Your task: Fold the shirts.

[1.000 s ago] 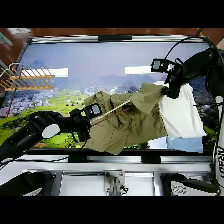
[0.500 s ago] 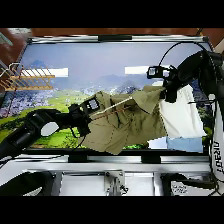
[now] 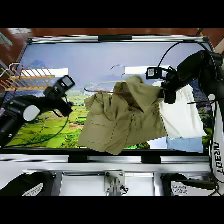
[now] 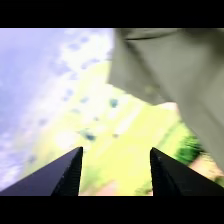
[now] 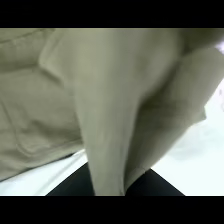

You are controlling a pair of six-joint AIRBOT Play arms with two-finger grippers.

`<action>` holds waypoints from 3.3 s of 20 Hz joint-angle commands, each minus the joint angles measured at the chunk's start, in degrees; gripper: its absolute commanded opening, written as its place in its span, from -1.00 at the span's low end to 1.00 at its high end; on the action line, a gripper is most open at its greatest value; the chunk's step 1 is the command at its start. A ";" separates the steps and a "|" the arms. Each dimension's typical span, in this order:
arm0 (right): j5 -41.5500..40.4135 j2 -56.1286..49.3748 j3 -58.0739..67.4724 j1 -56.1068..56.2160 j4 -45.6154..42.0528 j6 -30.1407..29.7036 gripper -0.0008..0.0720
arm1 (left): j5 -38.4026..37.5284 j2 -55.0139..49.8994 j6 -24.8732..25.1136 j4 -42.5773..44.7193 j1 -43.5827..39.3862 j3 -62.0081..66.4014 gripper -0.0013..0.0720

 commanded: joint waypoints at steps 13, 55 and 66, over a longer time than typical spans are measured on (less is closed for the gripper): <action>-0.35 7.23 0.00 -0.02 4.50 18.16 -0.79 | 18.86 -10.58 -36.72 -12.07 -25.09 -4.57 0.34; 0.66 10.80 0.00 2.80 23.56 18.25 -0.79 | 16.44 -14.95 -32.98 -6.71 9.99 18.40 -0.87; 15.17 9.25 -0.02 11.78 14.51 28.81 -0.79 | 3.72 -21.66 -31.50 -13.14 2.91 19.41 -0.87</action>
